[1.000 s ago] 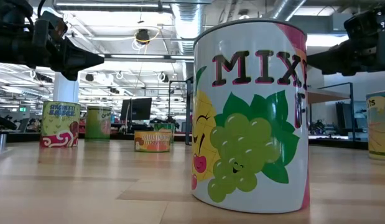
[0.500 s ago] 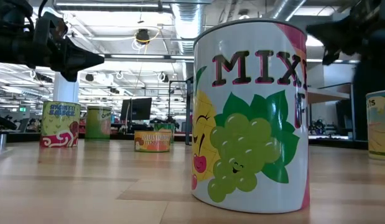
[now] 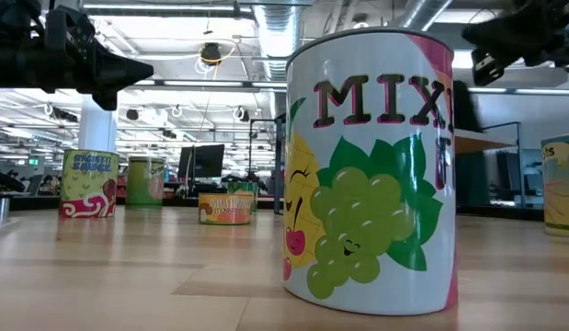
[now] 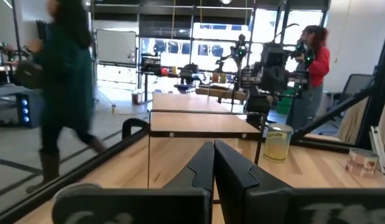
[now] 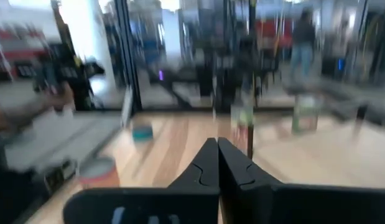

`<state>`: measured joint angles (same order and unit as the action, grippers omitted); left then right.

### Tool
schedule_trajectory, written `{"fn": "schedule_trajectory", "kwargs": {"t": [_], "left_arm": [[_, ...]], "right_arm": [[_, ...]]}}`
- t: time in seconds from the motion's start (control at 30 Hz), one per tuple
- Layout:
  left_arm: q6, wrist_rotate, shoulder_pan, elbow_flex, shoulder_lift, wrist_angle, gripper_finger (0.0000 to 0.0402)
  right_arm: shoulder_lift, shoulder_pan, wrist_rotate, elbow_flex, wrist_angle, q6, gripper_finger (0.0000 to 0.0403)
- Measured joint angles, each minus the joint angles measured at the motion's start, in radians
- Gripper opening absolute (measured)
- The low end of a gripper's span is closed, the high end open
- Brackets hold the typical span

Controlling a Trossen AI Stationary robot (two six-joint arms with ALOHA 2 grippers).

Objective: Pick and place cans onto a shelf
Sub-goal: Put the canned carrots on the shelf

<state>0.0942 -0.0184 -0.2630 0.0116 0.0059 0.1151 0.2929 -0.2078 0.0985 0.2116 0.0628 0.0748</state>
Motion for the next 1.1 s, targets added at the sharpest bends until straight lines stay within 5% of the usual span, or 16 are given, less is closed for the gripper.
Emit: {"fn": "schedule_trajectory", "kwargs": {"t": [0.17, 0.47, 1.1], "left_arm": [[-0.001, -0.002, 0.000, 0.000, 0.000, -0.014, 0.0000], [-0.028, -0.002, 0.000, 0.000, 0.000, -0.019, 0.0000], [-0.046, -0.001, 0.000, 0.000, 0.000, -0.074, 0.0000]], "right_arm": [[0.186, -0.100, 0.085, 0.134, -0.202, 0.213, 0.0018], [0.453, -0.195, 0.083, 0.374, -0.571, 0.641, 0.0060], [0.913, -0.377, 0.075, 0.792, -1.222, 1.085, 0.0173]]}}
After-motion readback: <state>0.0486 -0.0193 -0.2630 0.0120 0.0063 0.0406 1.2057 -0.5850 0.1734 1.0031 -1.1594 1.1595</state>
